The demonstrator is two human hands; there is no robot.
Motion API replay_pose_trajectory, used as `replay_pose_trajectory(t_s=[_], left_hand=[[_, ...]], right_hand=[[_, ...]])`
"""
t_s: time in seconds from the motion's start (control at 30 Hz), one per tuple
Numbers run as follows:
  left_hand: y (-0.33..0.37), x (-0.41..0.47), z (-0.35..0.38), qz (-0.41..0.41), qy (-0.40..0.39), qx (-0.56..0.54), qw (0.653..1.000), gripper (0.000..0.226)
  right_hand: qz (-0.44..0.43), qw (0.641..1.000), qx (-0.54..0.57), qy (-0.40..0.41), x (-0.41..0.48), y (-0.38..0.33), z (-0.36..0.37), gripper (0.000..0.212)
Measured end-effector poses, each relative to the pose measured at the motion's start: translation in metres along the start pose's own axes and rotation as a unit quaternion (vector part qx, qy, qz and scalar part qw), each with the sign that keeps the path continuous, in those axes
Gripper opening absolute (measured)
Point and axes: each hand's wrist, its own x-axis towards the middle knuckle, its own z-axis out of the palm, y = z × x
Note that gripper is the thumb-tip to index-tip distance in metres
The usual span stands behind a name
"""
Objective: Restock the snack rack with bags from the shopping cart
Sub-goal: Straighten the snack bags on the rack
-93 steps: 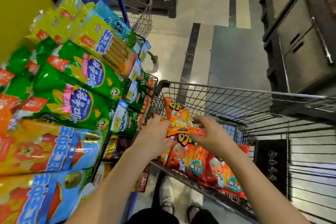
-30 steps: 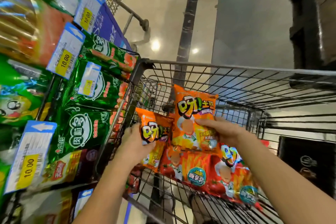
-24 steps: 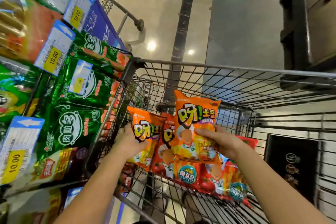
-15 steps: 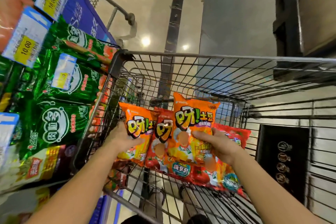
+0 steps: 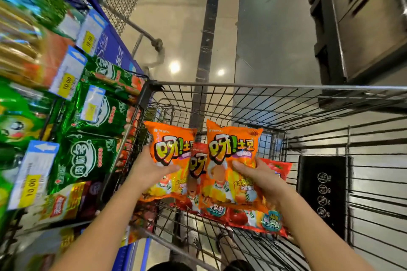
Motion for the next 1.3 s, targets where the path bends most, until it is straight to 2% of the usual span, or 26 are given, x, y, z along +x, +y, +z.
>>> replay_pose_trajectory(t_s=[0.07,0.17,0.2,0.3,0.4,0.47,0.5,0.6,0.73,0.83,0.87,0.9,0.97,1.13,1.3], left_hand=[[0.018,-0.020,-0.007,-0.001,0.013,-0.029,0.999,0.099],[0.040,-0.047,-0.020,0.029,0.025,-0.061,0.997,0.099],[0.049,-0.057,-0.026,0.044,0.029,-0.065,0.997,0.099],[0.074,-0.084,-0.044,0.092,0.041,-0.076,0.992,0.108],[0.099,-0.115,-0.064,0.131,0.050,-0.085,0.986,0.082],[0.108,-0.132,-0.075,0.146,0.058,-0.085,0.984,0.087],[0.108,-0.136,-0.078,0.153,0.060,-0.093,0.982,0.090],[0.117,-0.157,-0.091,0.173,0.062,-0.127,0.975,0.079],[0.121,-0.169,-0.102,0.198,0.037,-0.168,0.965,0.092],[0.117,-0.168,-0.107,0.213,0.021,-0.194,0.957,0.086],[0.117,-0.171,-0.109,0.213,0.019,-0.191,0.958,0.082],[0.114,-0.169,-0.109,0.216,0.009,-0.196,0.956,0.089],[0.112,-0.170,-0.111,0.214,-0.004,-0.204,0.955,0.101],[0.104,-0.172,-0.112,0.215,-0.032,-0.219,0.951,0.075],[0.096,-0.188,-0.108,0.207,-0.020,-0.246,0.947,0.090]], right_hand=[[-0.010,1.000,0.012,0.016,-0.019,-0.015,0.001,0.068],[-0.031,0.999,0.009,0.036,-0.048,-0.038,0.003,0.106],[-0.036,0.999,0.009,0.038,-0.059,-0.046,0.003,0.109],[-0.065,0.998,0.007,0.025,-0.100,-0.073,0.007,0.089],[-0.093,0.995,-0.011,0.017,-0.136,-0.094,0.008,0.077],[-0.107,0.994,-0.007,0.020,-0.157,-0.104,0.008,0.070],[-0.114,0.993,-0.006,0.018,-0.167,-0.107,0.007,0.071],[-0.139,0.990,-0.018,0.010,-0.191,-0.113,0.007,0.066],[-0.171,0.985,-0.016,0.035,-0.210,-0.118,0.013,0.075],[-0.184,0.981,-0.008,0.057,-0.223,-0.123,0.024,0.043],[-0.182,0.981,-0.010,0.059,-0.228,-0.124,0.027,0.036],[-0.184,0.981,-0.015,0.058,-0.231,-0.124,0.029,0.034],[-0.191,0.979,-0.022,0.061,-0.238,-0.128,0.036,0.034],[-0.191,0.978,-0.031,0.074,-0.243,-0.128,0.044,0.048],[-0.198,0.977,-0.046,0.070,-0.246,-0.130,0.045,0.047]])
